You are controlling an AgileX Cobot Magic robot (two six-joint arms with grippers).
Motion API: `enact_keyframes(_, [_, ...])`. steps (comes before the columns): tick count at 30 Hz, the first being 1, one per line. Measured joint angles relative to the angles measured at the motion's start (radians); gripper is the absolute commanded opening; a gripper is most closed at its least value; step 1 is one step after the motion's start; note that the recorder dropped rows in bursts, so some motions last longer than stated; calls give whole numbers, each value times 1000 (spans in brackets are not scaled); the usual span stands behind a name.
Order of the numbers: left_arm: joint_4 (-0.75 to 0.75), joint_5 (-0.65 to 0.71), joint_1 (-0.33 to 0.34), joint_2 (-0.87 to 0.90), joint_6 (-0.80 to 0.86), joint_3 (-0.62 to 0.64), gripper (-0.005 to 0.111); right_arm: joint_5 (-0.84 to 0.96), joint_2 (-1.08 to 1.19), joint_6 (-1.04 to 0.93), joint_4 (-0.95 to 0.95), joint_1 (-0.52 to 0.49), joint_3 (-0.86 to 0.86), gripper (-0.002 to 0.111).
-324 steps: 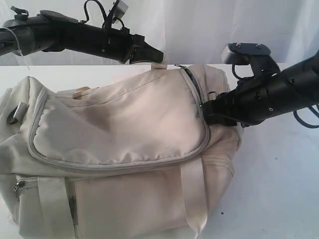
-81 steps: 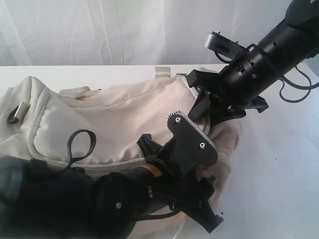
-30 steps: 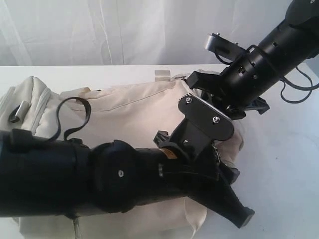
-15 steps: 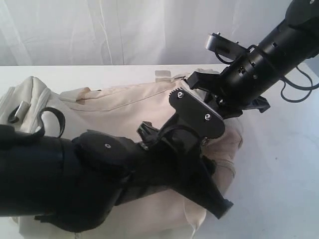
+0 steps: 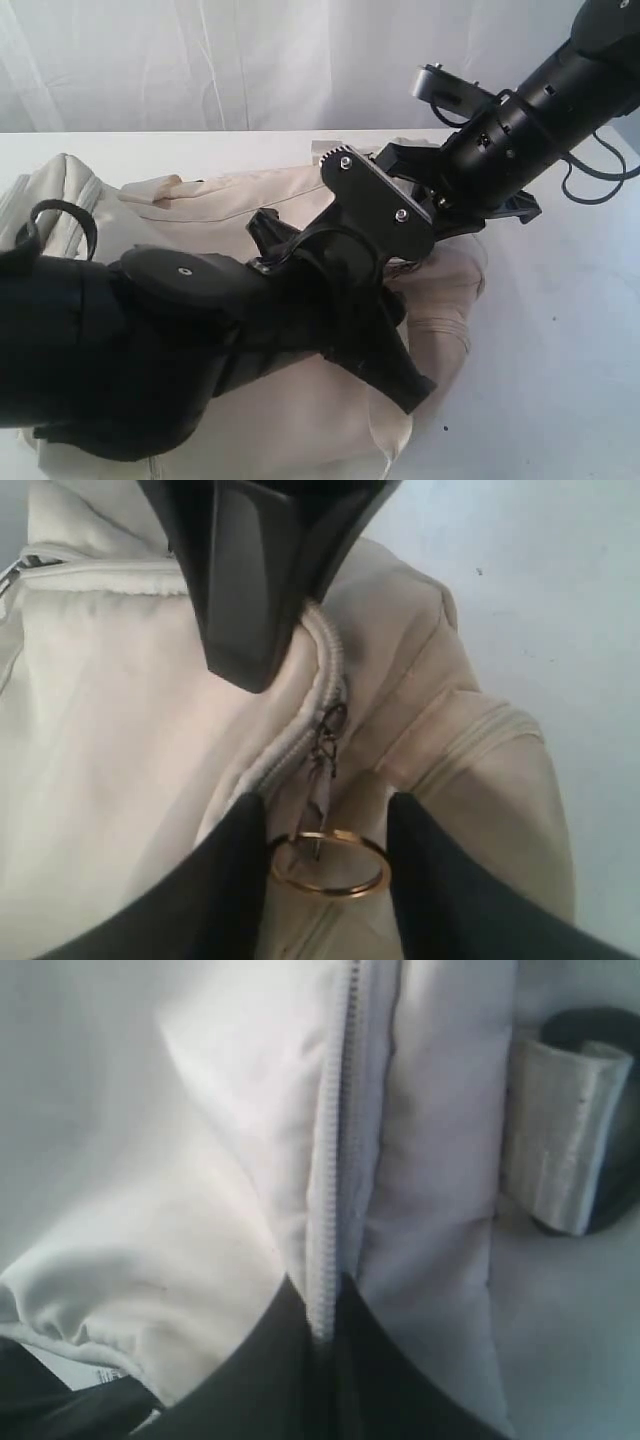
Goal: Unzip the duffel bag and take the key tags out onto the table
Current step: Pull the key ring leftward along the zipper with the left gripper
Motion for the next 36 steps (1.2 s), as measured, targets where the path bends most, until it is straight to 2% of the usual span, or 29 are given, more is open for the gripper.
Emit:
enact_keyframes(16, [-1,-3,0,-128,-22,138,0,-6,0,0,-2,0,0,0])
enact_keyframes(36, [-1,-1,0,-335,-143,345,0,-6,0,9,-25,0,0,0])
